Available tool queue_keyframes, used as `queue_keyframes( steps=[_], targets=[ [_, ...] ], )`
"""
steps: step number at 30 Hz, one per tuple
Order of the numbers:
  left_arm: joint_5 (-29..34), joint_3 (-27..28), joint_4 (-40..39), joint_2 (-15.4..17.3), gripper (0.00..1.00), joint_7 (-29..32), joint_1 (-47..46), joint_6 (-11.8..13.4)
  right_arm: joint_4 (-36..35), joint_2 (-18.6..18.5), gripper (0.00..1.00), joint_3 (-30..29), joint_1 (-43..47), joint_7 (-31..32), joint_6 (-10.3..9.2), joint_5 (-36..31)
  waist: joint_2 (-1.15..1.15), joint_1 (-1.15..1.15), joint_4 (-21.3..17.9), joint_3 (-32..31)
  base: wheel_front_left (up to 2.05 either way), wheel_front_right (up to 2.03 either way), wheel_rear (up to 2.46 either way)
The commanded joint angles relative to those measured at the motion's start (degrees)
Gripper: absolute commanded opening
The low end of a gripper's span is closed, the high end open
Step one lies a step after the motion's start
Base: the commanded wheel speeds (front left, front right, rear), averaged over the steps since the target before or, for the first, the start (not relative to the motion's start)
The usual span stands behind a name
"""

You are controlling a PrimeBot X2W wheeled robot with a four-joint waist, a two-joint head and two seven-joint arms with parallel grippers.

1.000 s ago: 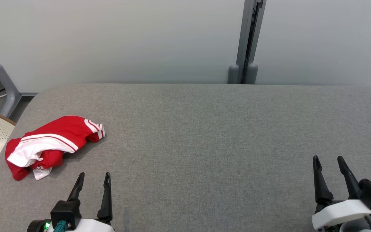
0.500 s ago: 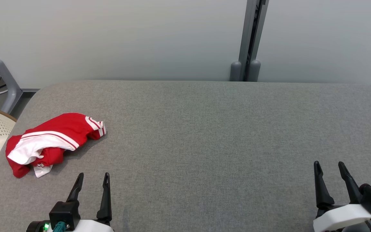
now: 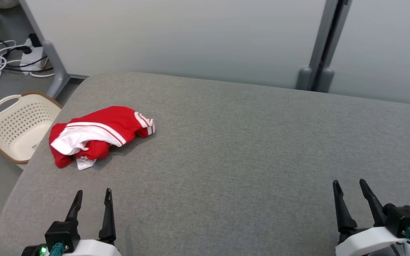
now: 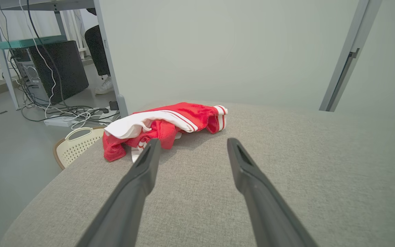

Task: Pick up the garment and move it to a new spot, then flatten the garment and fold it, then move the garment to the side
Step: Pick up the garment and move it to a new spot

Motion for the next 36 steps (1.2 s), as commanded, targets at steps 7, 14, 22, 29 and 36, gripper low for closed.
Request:
queue_keyframes(
  steps=[7, 14, 22, 29, 36],
  targets=[
    [-1.1, 2.23, -0.29, 0.25, 1.0, -0.09, -0.83, 0.28, 0.09, -0.27, 1.0, 2.4, -1.47, 0.01, 0.01, -0.33, 0.0, 0.0, 12.78, 2.89, 0.0, 0.0, 0.0],
    [-3.4, 4.84, -1.89, 0.16, 1.0, -0.08, 0.42, 1.81, 0.84, -0.36, 1.0, 6.87, -4.54, 0.01, 0.0, -1.95, 0.0, 0.0, 17.53, 5.34, 0.0, 0.0, 0.0],
    [-4.93, 6.39, -3.37, 0.23, 1.0, -0.09, 2.24, 3.78, 3.15, -0.37, 1.0, 10.46, -7.74, 0.01, 0.0, -2.4, 0.0, 0.0, 18.11, 6.73, 0.0, 0.0, 0.0],
    [-6.47, 6.16, -1.19, 0.23, 1.0, -0.09, 1.34, 1.37, 3.4, -0.35, 1.0, 9.52, -7.05, 0.01, 0.01, -2.09, 0.0, 0.0, 17.81, 6.62, 0.0, 0.0, 0.0],
    [-5.48, 9.66, 7.9, 0.92, 1.0, -0.09, -5.48, -4.71, 1.24, -0.26, 1.0, 5.94, -5.23, 0.01, 0.01, -3.3, 0.0, 0.0, 15.26, 7.78, 0.0, 0.0, 0.0]
  ],
)
